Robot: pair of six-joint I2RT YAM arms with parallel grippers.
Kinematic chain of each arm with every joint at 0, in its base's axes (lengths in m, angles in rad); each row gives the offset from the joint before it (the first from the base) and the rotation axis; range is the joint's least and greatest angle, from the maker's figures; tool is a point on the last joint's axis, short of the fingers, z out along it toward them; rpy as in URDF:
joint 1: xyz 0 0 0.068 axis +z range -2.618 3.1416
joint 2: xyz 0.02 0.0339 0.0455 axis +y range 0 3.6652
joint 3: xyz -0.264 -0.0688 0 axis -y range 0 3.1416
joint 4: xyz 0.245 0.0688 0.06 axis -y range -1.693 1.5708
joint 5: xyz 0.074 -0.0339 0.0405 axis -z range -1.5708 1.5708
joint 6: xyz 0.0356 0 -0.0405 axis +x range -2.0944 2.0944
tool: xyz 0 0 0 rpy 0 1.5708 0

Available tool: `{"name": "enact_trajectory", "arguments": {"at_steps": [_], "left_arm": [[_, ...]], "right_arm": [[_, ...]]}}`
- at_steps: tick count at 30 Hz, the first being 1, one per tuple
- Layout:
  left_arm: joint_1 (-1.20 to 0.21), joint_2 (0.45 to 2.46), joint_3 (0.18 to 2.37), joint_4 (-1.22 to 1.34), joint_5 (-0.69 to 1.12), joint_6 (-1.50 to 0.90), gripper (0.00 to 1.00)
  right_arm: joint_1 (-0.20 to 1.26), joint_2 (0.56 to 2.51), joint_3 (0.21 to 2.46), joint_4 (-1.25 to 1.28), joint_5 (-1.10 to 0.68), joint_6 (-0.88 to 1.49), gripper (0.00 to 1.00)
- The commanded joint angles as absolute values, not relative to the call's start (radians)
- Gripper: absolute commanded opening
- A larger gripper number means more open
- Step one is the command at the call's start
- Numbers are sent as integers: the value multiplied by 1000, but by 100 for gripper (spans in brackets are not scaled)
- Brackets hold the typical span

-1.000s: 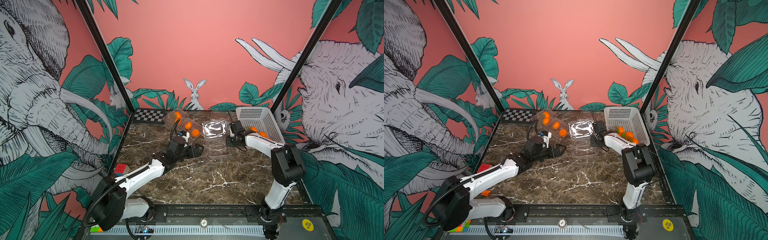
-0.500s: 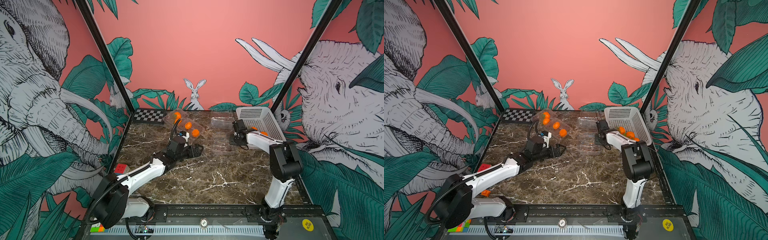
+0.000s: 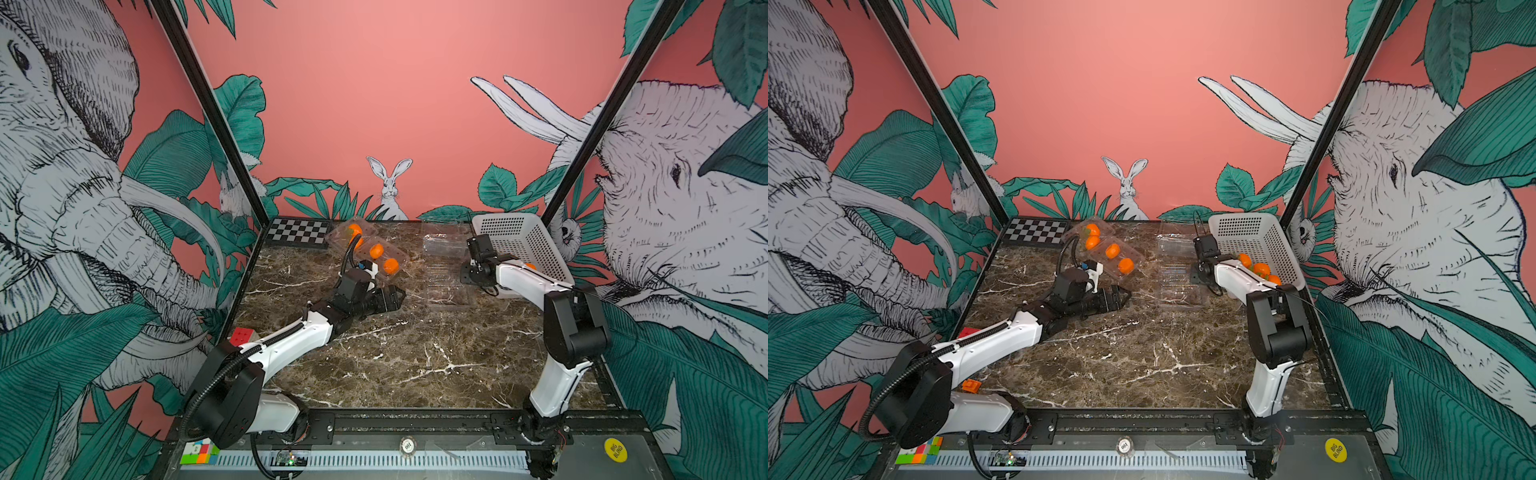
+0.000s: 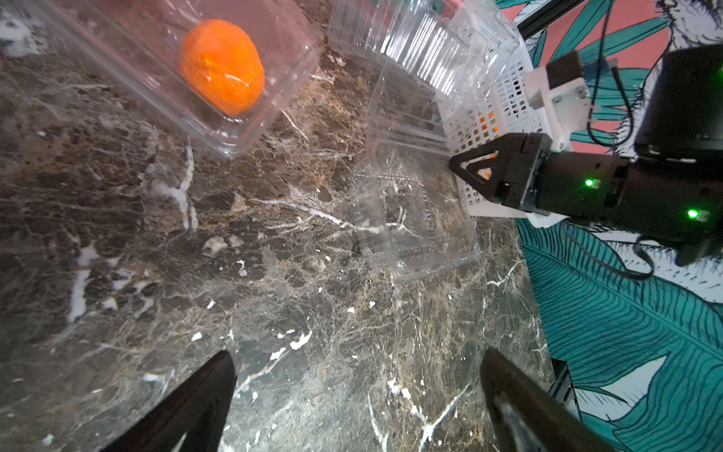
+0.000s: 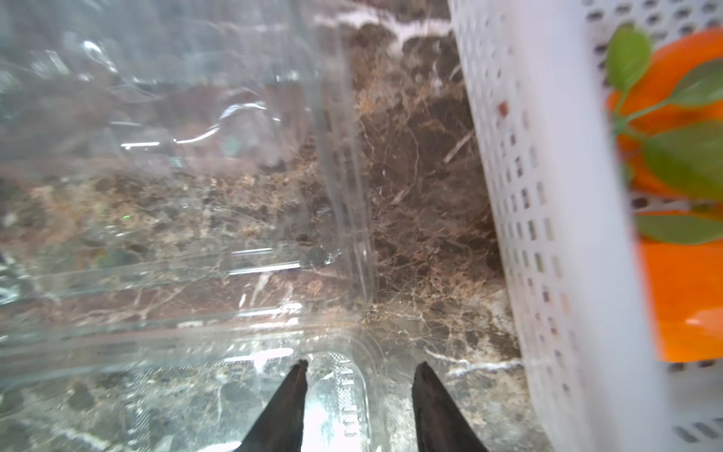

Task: Take oranges out of containers
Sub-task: Move the packing box to the center of the board, then adjust the packing box at the center of the board.

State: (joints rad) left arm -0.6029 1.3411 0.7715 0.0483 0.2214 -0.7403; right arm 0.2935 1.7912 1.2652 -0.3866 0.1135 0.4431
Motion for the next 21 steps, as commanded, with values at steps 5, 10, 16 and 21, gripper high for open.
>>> {"name": "enact_trajectory", "arguments": {"at_steps": [5, 10, 16, 21], "left_arm": [[-468, 1289, 849, -69, 222, -713, 99], [-365, 1351, 902, -36, 264, -774, 99], [-293, 1490, 946, 103, 353, -864, 99], [-286, 1534, 953, 153, 372, -902, 99]], "right_arm": [[357, 1612, 1290, -346, 82, 445, 91], [449, 1662, 1374, -254, -52, 423, 99], [540, 1861, 1570, -255, -101, 373, 99], [573, 2015, 1728, -277, -130, 337, 98]]}}
